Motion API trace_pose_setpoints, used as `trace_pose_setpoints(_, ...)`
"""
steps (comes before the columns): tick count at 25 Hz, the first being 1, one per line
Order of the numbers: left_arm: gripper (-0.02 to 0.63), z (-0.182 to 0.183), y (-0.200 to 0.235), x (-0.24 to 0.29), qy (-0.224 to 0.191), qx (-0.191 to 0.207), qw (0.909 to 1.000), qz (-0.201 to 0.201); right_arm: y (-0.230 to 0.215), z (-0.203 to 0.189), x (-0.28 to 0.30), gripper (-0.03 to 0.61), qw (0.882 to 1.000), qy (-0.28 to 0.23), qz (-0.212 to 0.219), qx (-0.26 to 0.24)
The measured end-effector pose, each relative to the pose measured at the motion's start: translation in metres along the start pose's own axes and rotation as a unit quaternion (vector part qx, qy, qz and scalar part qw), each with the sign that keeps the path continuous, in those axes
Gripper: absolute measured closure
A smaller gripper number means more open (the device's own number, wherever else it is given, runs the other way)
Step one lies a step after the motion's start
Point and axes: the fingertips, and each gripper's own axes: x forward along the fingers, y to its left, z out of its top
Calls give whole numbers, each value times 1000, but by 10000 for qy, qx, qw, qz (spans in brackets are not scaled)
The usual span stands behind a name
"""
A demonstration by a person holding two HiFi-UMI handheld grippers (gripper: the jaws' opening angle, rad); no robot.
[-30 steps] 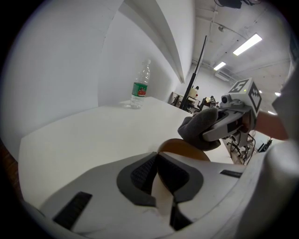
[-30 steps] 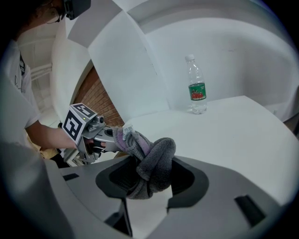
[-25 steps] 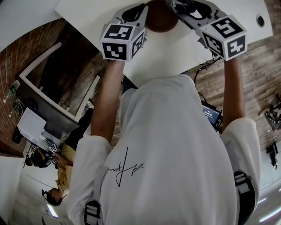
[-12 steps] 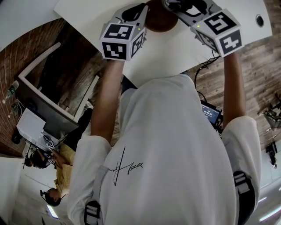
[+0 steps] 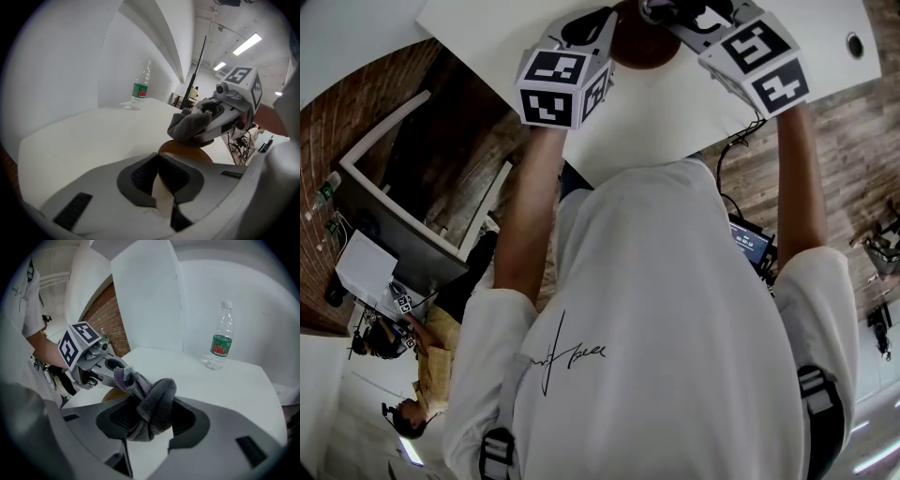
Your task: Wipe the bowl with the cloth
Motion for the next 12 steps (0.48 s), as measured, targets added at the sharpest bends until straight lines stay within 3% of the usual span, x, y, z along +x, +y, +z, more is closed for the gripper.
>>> trace_pose_setpoints(12,598,2,2,-1,-31,-21,10000,-30,1,12,8,397,9993,106,-26,-353)
